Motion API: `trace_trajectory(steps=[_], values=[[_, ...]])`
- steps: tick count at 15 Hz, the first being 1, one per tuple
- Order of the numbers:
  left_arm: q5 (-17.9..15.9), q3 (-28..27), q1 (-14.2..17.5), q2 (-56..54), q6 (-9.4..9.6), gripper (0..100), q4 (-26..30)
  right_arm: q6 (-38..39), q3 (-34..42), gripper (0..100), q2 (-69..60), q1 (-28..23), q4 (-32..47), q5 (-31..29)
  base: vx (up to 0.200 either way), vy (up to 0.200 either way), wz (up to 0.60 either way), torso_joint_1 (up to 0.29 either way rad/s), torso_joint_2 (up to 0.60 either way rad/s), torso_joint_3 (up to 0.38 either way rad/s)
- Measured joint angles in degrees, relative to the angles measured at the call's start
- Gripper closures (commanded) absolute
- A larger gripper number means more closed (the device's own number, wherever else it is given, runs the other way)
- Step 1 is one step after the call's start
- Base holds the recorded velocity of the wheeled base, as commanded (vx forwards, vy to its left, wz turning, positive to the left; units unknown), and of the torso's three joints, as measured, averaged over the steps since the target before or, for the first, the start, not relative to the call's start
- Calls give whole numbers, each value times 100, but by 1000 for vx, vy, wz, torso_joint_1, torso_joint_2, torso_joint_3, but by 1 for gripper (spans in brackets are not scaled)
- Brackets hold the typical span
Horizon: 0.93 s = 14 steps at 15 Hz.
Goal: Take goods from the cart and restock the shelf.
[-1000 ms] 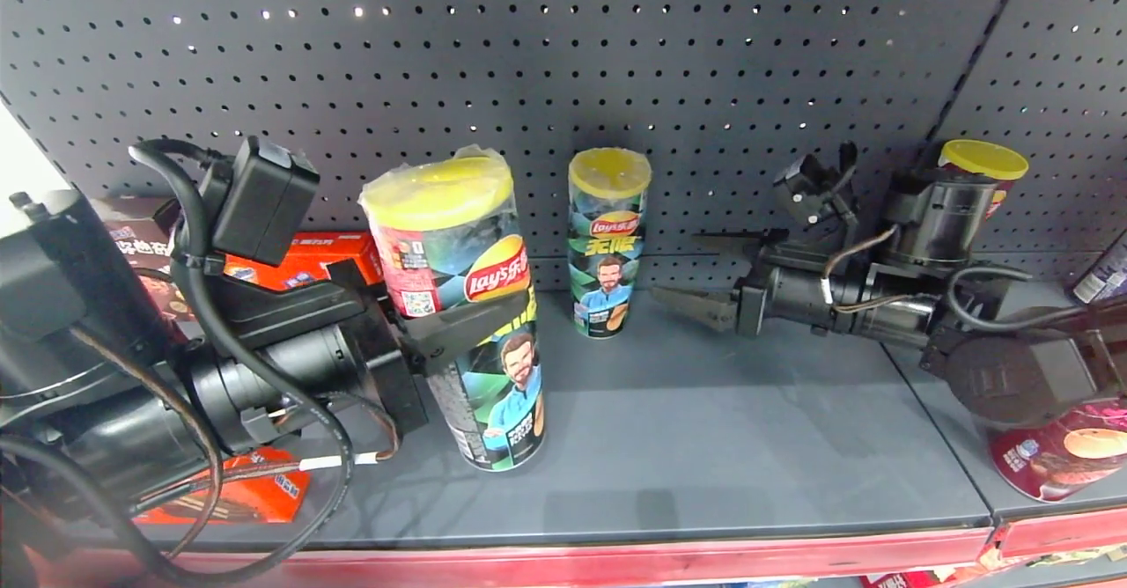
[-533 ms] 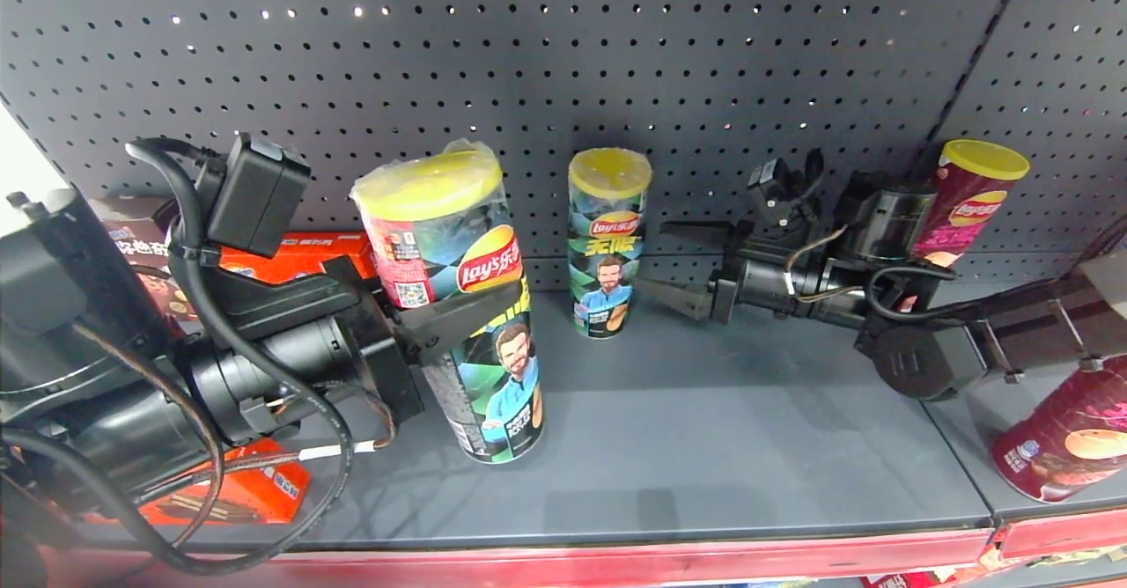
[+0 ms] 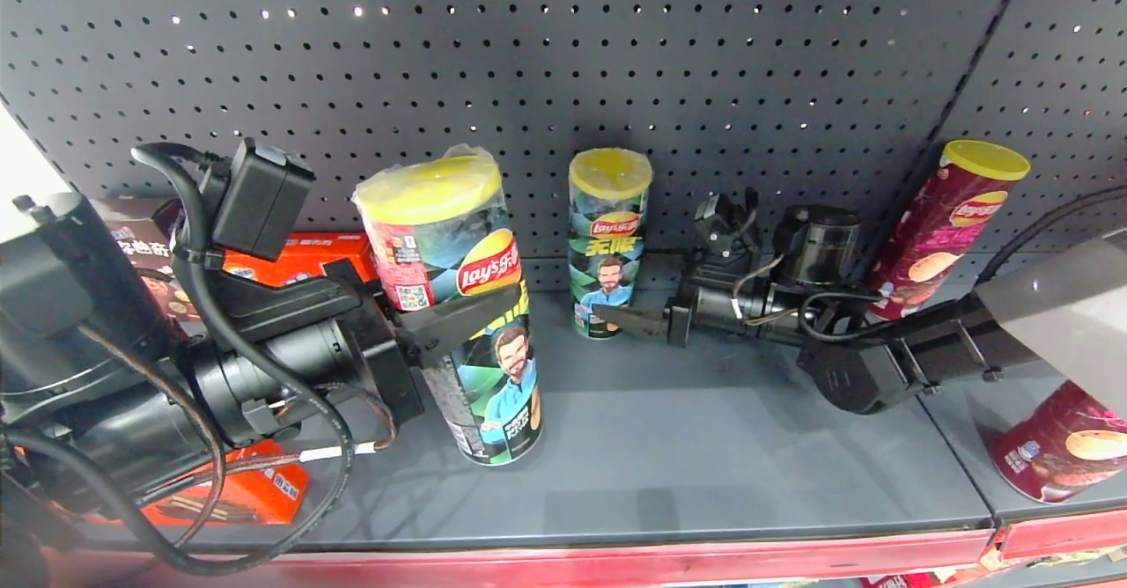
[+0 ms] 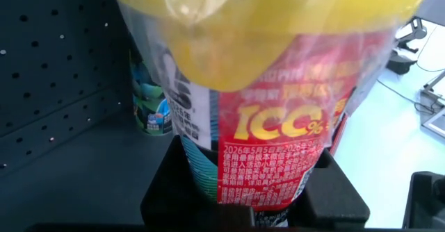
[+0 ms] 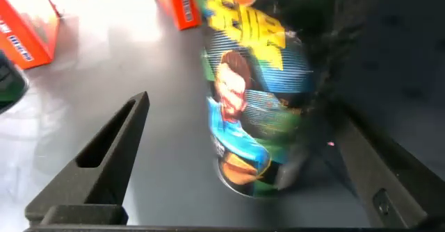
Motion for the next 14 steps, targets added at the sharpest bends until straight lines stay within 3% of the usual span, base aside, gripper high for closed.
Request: trace_trajectory(steps=[8,14], values=[[5,11,35,-20,0,100,-9,-16,772,0,-199,277,-154,-68,0,0,0,0,0,0],[2,30,30,17,0,100,-112,93,289,0,-63,240,-123,-293,0,0,0,0,0,0]])
